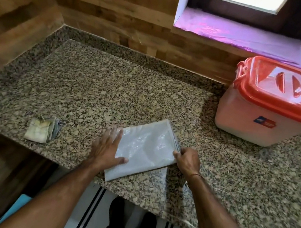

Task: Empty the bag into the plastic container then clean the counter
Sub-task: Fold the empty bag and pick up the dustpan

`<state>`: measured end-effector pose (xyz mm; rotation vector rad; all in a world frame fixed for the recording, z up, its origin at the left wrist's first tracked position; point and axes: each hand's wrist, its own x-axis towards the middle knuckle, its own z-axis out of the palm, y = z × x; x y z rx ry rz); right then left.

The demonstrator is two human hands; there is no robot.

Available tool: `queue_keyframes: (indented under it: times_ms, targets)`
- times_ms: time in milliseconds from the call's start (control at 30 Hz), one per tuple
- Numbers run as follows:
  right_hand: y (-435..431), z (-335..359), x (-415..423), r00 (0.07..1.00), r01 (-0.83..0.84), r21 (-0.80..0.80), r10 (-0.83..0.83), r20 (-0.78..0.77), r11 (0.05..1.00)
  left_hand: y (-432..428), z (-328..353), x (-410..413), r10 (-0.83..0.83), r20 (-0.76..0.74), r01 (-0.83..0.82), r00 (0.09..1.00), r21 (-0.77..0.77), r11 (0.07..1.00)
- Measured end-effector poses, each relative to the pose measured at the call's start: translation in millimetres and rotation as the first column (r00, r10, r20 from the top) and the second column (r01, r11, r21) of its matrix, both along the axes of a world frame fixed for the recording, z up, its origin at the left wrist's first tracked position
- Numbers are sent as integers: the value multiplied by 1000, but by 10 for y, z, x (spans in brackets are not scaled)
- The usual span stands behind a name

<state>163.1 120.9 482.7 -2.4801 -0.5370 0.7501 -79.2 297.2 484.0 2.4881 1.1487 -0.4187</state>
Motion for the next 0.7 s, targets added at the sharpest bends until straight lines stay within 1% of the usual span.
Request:
queue_keyframes:
  times_ms: [67, 100, 133, 167, 200, 233, 300, 333, 367, 400, 433, 500, 533, 600, 633, 667, 700]
  targets:
    - [5, 21, -8, 999, 26, -24, -26, 18, 999, 24, -152, -70, -36, -96, 30, 995, -65, 997]
    - [8, 13, -12, 998, 44, -30, -42, 36, 999, 38, -208, -100, -38, -122, 30, 992, -64, 997]
    - [17, 36, -34, 996, 89, -16, -88, 21, 996, 47, -231, -110, -44, -142, 37, 989, -49, 998]
    - [32, 15, -49, 990, 140, 38, -141, 11, 989, 58, -235, -104, -49, -155, 45, 987, -30, 999]
    - [48, 13, -85, 975, 220, 97, -217, -45, 971, 73, -231, -86, -46, -158, 45, 986, -12, 999]
    - [64, 4, -128, 944, 323, 165, -304, -127, 932, 97, -210, -55, -37, -152, 38, 988, 7, 999]
    - [106, -11, -238, 801, 559, 212, -457, -387, 801, 164, -145, 20, -15, -141, 18, 990, 20, 1000]
    - [127, 17, -304, 748, 606, 224, -450, -489, 764, 195, -107, 53, -4, -132, 7, 991, 20, 1000]
    - [159, 22, -378, 706, 624, 229, -413, -575, 747, 219, -88, 75, 7, -122, -5, 993, 16, 1000]
    - [193, 67, -461, 680, 618, 226, -368, -634, 753, 223, -67, 89, 17, -102, -16, 995, 14, 1000]
    - [228, 102, -547, 678, 592, 214, -337, -654, 777, 218, -45, 100, 34, -76, -32, 997, 18, 999]
    - [308, 120, -697, 734, 472, 178, -273, -622, 863, 174, -10, 131, 62, -59, -61, 996, 23, 998]
    - [343, 94, -749, 765, 419, 168, -247, -594, 892, 154, 7, 152, 73, -66, -71, 995, 33, 997]
    - [386, 71, -792, 785, 402, 158, -251, -566, 902, 167, 43, 214, 105, -44, -103, 994, 32, 994]
    - [389, 85, -783, 781, 420, 164, -263, -567, 892, 213, 43, 243, 144, -10, -144, 990, 5, 990]
    - [386, 111, -760, 773, 434, 184, -259, -579, 882, 281, 43, 269, 202, 42, -200, 978, -57, 978]
    - [379, 134, -723, 771, 438, 217, -240, -590, 872, 363, 53, 293, 293, 104, -272, 951, -175, 946]
